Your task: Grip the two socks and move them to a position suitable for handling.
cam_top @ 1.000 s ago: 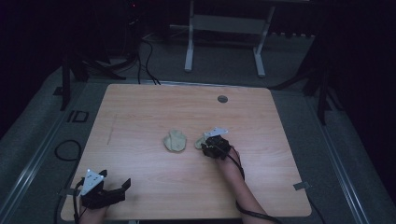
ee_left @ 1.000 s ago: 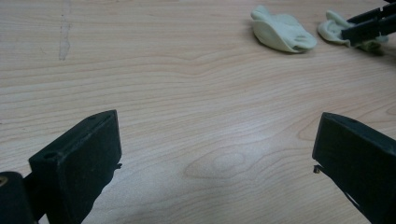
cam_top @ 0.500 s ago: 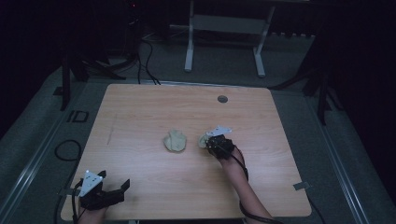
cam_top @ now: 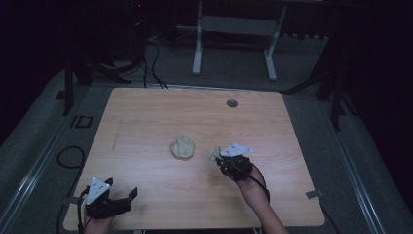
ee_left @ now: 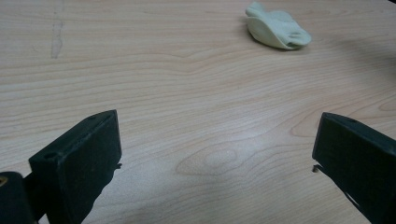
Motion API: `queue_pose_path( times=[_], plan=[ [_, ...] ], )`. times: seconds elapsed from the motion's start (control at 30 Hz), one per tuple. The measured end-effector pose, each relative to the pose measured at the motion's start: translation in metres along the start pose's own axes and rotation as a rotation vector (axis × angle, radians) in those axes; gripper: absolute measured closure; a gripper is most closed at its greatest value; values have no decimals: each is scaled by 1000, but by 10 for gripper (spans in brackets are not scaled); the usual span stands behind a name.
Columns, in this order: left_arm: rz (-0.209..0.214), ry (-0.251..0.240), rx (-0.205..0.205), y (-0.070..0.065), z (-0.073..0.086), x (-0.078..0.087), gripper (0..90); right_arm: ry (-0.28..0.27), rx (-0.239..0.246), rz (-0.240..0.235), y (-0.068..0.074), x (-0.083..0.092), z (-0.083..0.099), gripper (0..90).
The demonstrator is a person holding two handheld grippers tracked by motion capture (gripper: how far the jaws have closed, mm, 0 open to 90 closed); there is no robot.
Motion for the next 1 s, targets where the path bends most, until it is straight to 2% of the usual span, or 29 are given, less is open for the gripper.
queue_pose_path(
  times=[0.03,0.07,0.1,0.17,0.23,0.3,0.37,0.4,0.43,0.53,0.63,0.77,0.9,0.97,1.0],
  plan=[
    [0,0,0,0,0,0,14,0,0,0,0,0,0,803],
    [1,0,2,0,0,0,14,-12,2,-24,11,12,4,803],
    [1,-1,2,0,0,0,14,-12,2,-24,11,12,4,803],
    [1,-2,2,-1,0,0,14,-35,5,-36,20,24,8,802],
    [0,-1,2,-1,0,0,14,-43,4,-43,23,27,10,802],
    [2,0,2,-2,0,0,14,-48,12,-58,35,33,16,803],
    [4,-1,0,-2,0,-1,14,-46,20,-54,40,34,18,802],
    [4,0,-1,-3,0,-1,14,-37,30,-64,48,34,24,802],
    [5,-1,-3,-3,-1,-1,14,-37,30,-64,48,34,24,802],
    [9,-2,-5,-2,-1,0,14,-10,46,-73,61,27,36,802],
    [9,-5,1,-2,-2,0,14,9,54,-67,65,21,41,802],
    [13,-6,-13,-4,-2,1,14,35,44,-59,72,9,51,801],
    [21,-9,-22,-4,-3,1,14,90,41,-68,74,-7,62,801],
    [23,-6,-25,-5,-2,0,14,75,31,-56,76,-10,66,796],
    [32,-3,-28,-5,-2,0,14,79,42,-46,77,-10,66,787]
  ],
)
Point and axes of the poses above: each handheld gripper's, and its own axes: x roughly backward along the jaws, z roughly out of its underside, y roughly to its left, the point moved 2 cm from there along -x, roughly forward along the jaws, and after that the axes turned 1 degree about x, right-handed, at the moved point
